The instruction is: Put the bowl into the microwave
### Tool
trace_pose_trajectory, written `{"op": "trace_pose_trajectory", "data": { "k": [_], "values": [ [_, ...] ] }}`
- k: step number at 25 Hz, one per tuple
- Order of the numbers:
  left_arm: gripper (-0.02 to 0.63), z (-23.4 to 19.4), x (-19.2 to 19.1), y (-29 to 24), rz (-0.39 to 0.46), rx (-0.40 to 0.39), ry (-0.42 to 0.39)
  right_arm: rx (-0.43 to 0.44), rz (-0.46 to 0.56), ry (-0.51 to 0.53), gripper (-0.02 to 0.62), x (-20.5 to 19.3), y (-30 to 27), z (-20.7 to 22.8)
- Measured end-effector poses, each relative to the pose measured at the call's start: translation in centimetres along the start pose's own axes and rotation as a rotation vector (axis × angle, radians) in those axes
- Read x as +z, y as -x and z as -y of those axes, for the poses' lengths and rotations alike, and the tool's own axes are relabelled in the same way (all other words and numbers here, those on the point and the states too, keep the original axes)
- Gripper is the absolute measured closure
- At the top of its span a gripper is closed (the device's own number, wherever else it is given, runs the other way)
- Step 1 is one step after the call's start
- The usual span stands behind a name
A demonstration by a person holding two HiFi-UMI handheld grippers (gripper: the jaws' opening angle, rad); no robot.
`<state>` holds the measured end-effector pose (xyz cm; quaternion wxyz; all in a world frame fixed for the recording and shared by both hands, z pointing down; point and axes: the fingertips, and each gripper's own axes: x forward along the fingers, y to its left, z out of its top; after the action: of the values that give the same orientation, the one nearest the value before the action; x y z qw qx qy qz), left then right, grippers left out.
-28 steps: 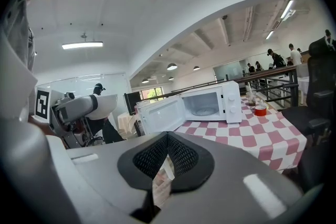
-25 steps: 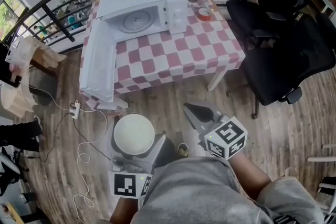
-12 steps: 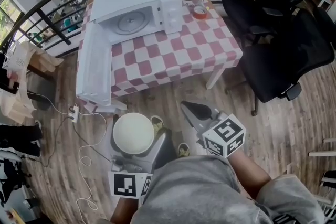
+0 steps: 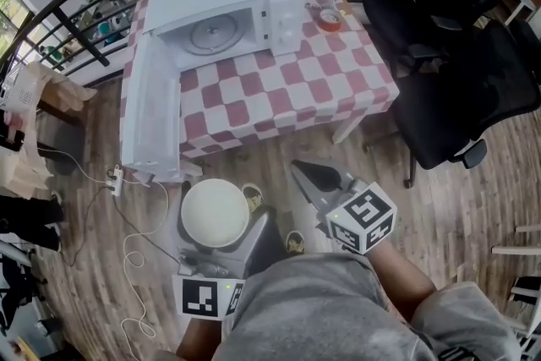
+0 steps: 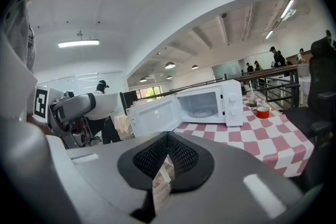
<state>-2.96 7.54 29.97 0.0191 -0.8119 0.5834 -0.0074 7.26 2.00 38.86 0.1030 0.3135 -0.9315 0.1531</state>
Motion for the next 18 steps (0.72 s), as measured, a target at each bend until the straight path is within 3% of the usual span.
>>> {"op": "trace_pose_trajectory", "data": {
  "k": [18],
  "values": [
    [0.067,-9.0,-2.9,-10.1,-0.029,-0.021,0.056,-0.025,-0.071,-0.005,0.6,2.8,-11.5,6.5]
  ]
}}
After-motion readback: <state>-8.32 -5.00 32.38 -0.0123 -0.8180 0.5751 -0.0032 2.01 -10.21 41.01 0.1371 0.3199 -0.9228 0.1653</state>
